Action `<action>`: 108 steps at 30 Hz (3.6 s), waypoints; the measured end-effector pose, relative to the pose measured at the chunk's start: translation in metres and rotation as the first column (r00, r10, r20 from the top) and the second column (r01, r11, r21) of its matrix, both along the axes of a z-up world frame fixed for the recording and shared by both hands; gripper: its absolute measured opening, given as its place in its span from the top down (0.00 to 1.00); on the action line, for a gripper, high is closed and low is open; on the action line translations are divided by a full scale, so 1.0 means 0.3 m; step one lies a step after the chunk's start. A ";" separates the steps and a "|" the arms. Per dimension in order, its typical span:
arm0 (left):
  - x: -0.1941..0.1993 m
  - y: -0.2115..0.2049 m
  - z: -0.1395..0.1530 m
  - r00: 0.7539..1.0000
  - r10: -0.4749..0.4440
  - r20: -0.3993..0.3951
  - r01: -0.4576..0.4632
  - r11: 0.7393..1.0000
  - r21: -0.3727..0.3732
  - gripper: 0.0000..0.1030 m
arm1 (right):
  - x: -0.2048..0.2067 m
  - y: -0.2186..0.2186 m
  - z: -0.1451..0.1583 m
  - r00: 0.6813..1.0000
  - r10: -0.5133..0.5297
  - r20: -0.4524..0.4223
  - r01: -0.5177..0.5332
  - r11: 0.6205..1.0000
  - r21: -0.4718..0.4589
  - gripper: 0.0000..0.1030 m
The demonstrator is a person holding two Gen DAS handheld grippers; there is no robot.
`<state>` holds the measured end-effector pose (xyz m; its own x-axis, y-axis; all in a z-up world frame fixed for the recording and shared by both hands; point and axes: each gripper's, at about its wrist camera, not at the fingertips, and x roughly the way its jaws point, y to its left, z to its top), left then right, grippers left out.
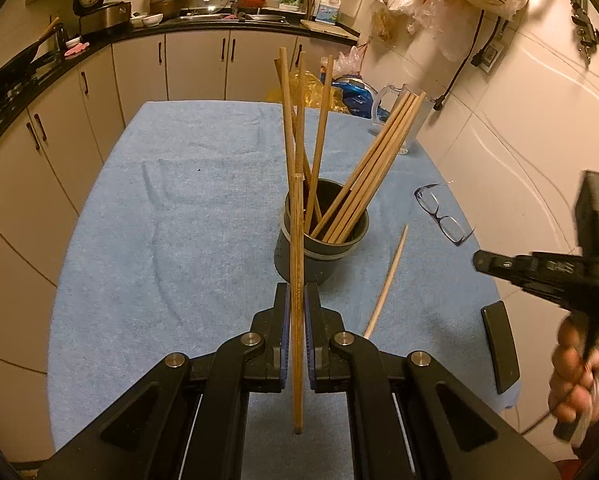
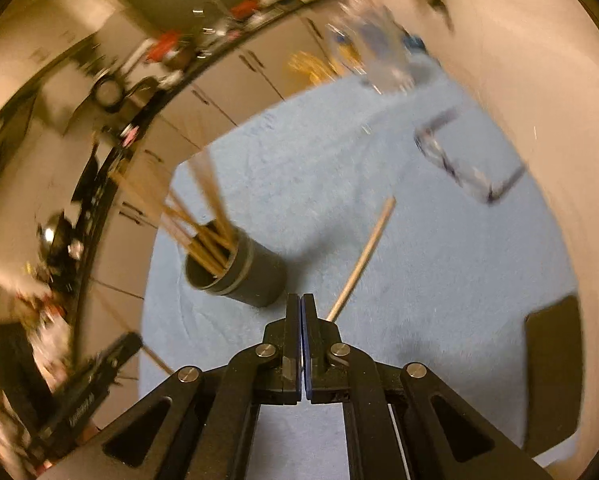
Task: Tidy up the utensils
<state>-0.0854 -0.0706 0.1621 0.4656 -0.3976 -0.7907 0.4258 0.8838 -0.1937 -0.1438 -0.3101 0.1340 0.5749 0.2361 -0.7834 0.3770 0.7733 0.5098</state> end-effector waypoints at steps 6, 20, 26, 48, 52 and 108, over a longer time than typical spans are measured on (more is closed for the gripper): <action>0.006 0.019 0.005 1.000 0.004 -0.004 -0.004 1.000 0.007 0.94 | 0.097 -0.113 -0.144 0.989 -0.077 -0.127 0.085 0.994 0.064 0.91; 0.040 0.080 0.014 1.000 0.011 0.004 -0.011 1.000 0.029 0.94 | 0.353 -0.105 -0.372 0.940 -0.122 -0.317 0.105 0.992 -0.072 0.84; 0.059 0.088 0.013 1.000 0.027 -0.001 -0.027 0.999 0.017 0.94 | 0.364 -0.097 -0.366 0.944 -0.103 -0.312 0.077 0.992 -0.097 0.94; 0.011 0.016 0.063 0.999 0.009 0.041 -0.008 1.000 -0.006 0.94 | -0.031 0.044 0.063 0.990 -0.016 0.140 0.045 0.978 -0.206 0.95; -0.002 0.007 0.079 0.999 0.002 0.053 -0.002 1.000 -0.010 0.94 | -0.067 0.046 0.125 0.983 -0.015 0.182 0.059 0.969 -0.239 1.00; 0.008 0.057 0.096 0.998 0.043 0.052 -0.042 0.999 -0.012 0.94 | -0.028 0.006 0.150 0.969 0.030 0.247 0.045 0.954 -0.297 1.00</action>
